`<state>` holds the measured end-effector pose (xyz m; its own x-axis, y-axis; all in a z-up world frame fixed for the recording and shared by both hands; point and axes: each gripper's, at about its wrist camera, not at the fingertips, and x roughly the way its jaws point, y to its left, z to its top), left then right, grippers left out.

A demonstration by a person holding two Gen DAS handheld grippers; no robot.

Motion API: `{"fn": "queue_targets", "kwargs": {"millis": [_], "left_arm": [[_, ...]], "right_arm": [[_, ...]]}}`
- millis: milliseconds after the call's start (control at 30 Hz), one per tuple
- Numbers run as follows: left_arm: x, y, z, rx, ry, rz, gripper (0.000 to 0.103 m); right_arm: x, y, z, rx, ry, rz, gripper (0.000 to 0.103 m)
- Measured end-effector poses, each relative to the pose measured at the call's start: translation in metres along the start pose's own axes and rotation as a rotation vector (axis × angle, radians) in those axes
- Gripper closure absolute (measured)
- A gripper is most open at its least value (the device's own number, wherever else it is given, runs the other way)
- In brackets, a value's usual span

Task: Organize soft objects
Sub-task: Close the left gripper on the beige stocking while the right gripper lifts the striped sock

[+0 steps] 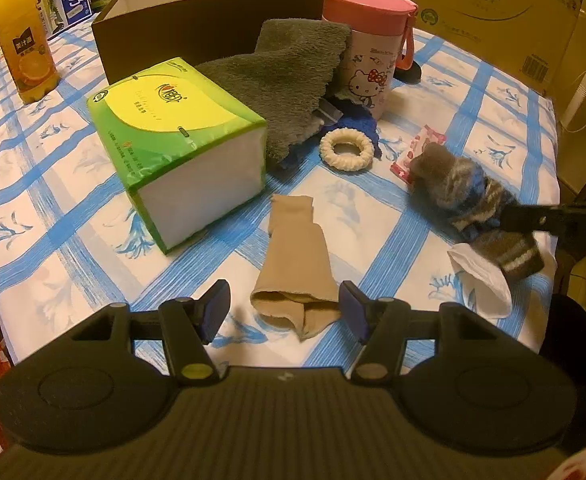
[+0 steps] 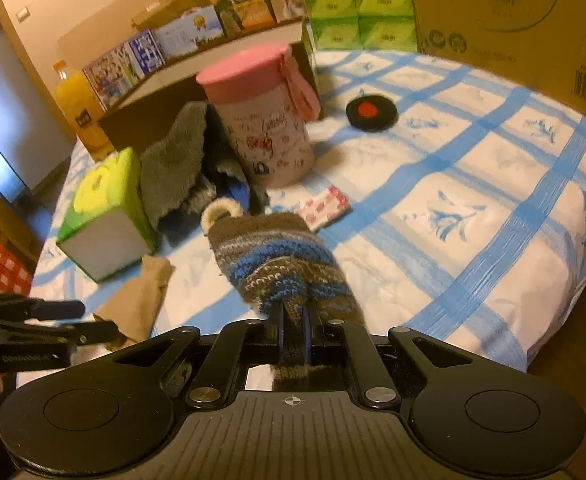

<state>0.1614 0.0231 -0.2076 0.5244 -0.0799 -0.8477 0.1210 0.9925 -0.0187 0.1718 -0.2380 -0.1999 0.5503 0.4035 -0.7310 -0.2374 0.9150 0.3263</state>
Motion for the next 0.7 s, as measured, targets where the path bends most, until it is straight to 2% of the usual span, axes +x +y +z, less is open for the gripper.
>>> {"fn": "queue_targets", "kwargs": {"millis": [300,400,467,500,567,700], "left_arm": [[0.013,-0.002,0.004,0.012,-0.002,-0.002,0.047],[0.022,-0.004,0.005,0.026,0.008,0.002,0.055],[0.028,-0.004,0.006,0.034,0.019,-0.001,0.074],[0.031,-0.005,0.006,0.035,0.022,-0.007,0.077],[0.032,-0.006,0.005,0.039,0.023,-0.015,0.091],[0.024,-0.009,0.007,0.052,-0.005,-0.044,0.096]], "right_arm": [[-0.025,-0.003,0.021,0.032,-0.070,0.011,0.094],[-0.031,-0.006,0.025,0.051,-0.081,0.021,0.094],[-0.034,-0.007,0.027,0.063,-0.088,0.025,0.094],[-0.036,-0.009,0.027,0.068,-0.092,0.028,0.094],[-0.040,-0.012,0.029,0.084,-0.100,0.034,0.094],[-0.049,-0.019,0.037,0.105,-0.121,0.038,0.094]]}}
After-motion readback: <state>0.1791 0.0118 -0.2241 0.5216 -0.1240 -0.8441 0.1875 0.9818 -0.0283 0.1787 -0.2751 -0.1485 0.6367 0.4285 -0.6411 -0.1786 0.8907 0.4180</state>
